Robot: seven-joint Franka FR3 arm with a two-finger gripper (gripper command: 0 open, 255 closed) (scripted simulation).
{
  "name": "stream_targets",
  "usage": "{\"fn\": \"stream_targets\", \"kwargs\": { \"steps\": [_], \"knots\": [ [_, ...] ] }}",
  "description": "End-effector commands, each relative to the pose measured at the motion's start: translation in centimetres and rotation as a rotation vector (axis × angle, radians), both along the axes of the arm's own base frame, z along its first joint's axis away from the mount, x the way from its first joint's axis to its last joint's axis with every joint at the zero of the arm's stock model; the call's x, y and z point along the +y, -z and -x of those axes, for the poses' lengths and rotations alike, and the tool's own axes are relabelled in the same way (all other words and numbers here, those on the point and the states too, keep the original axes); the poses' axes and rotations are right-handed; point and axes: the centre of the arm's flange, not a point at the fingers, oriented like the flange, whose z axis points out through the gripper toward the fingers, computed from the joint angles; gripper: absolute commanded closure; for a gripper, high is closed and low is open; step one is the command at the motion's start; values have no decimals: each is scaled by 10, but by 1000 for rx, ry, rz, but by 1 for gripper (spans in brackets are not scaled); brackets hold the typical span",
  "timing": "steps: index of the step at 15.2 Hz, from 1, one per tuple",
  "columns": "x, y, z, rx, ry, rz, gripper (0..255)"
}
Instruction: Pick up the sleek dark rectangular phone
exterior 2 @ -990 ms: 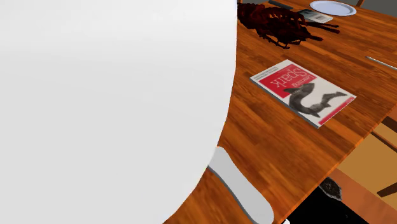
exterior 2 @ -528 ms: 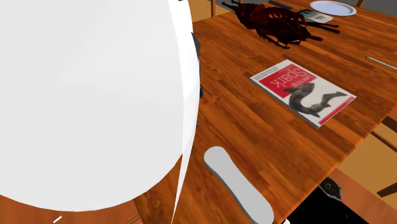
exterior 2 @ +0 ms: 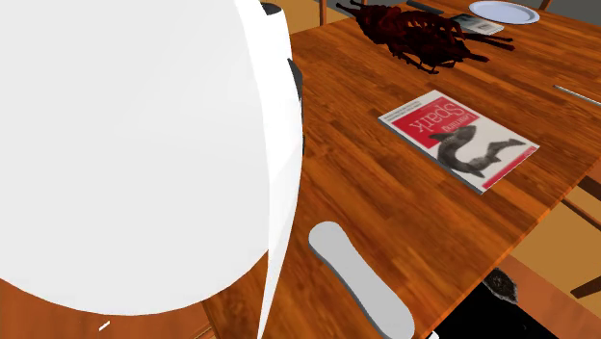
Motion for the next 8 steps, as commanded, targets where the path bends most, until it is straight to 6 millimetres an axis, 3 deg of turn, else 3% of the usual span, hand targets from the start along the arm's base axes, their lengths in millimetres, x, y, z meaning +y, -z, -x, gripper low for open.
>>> {"fn": "stream_targets", "kwargs": {
  "steps": [1, 5, 8],
  "knots": [
    [0, 0, 0, 0, 0, 0, 255],
    [-1, 1, 0, 0, 0, 0, 255],
    [-1, -15, 0, 0, 0, 0, 255]
  ]
}}
